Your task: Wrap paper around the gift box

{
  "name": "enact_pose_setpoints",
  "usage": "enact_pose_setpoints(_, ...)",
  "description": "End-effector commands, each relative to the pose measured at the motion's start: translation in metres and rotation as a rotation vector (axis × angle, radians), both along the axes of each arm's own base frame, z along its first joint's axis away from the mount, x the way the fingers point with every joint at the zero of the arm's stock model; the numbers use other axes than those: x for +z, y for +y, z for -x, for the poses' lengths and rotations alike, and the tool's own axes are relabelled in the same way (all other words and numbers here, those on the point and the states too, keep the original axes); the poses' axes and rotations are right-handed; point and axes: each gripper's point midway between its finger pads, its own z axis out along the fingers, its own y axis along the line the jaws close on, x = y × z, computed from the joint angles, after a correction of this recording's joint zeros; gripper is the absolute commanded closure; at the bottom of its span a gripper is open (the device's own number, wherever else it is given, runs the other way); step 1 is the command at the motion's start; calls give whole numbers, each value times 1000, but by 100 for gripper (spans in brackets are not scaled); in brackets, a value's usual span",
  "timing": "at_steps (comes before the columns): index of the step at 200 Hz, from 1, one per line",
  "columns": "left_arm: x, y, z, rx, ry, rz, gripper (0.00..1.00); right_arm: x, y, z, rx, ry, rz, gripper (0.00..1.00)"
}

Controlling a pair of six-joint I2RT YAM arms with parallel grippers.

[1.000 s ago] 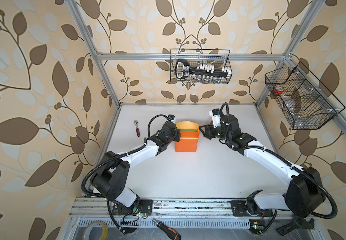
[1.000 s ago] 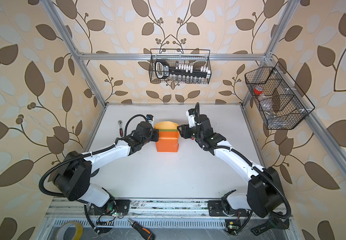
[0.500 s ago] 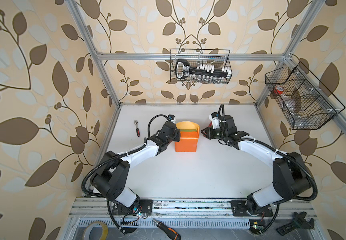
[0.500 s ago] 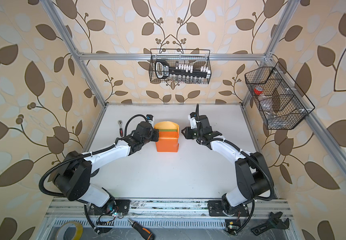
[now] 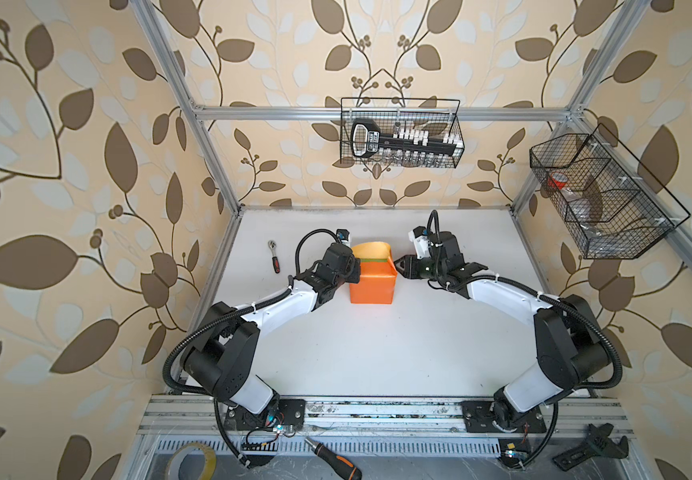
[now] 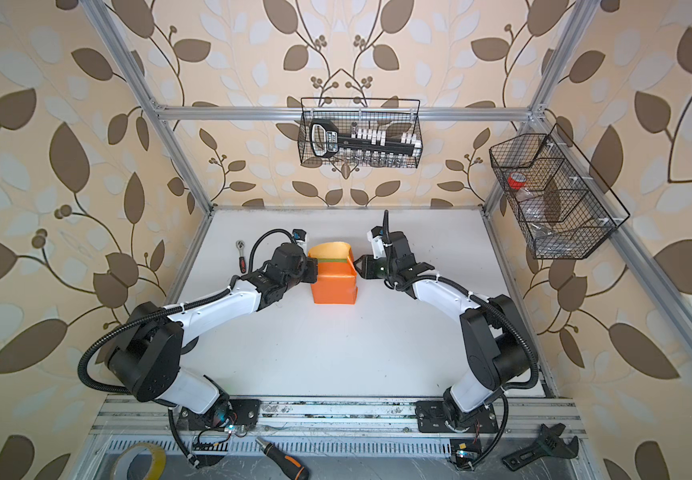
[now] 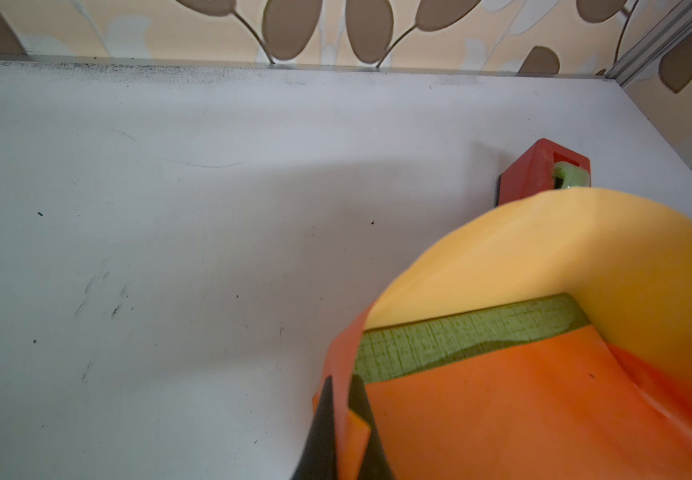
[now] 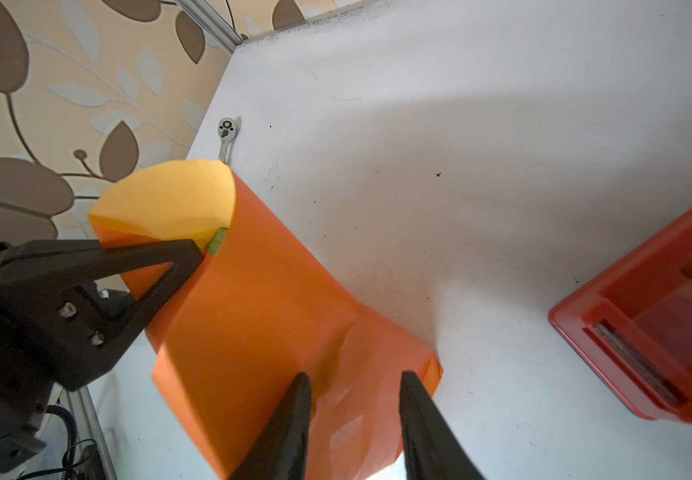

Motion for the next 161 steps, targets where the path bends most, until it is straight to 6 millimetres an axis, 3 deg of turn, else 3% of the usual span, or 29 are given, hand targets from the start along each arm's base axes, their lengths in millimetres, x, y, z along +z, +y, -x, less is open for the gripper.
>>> enact_pose_setpoints(1, -27, -1, 16, -36, 100, -61, 100, 13, 13, -7, 22, -36, -20, 60)
enact_pose_setpoints(70, -25, -1, 15, -38, 96, -58, 100, 27, 6, -5, 16, -69, -6, 56)
enact_pose_setpoints(111, -27, -2, 16, -41, 99, -57, 100, 13, 16, -7, 33, -43, -3, 52)
enact_pose_setpoints(161, -25, -3, 16, -44, 96, -54, 100, -3, 22, -18, 27, -20, 14, 40)
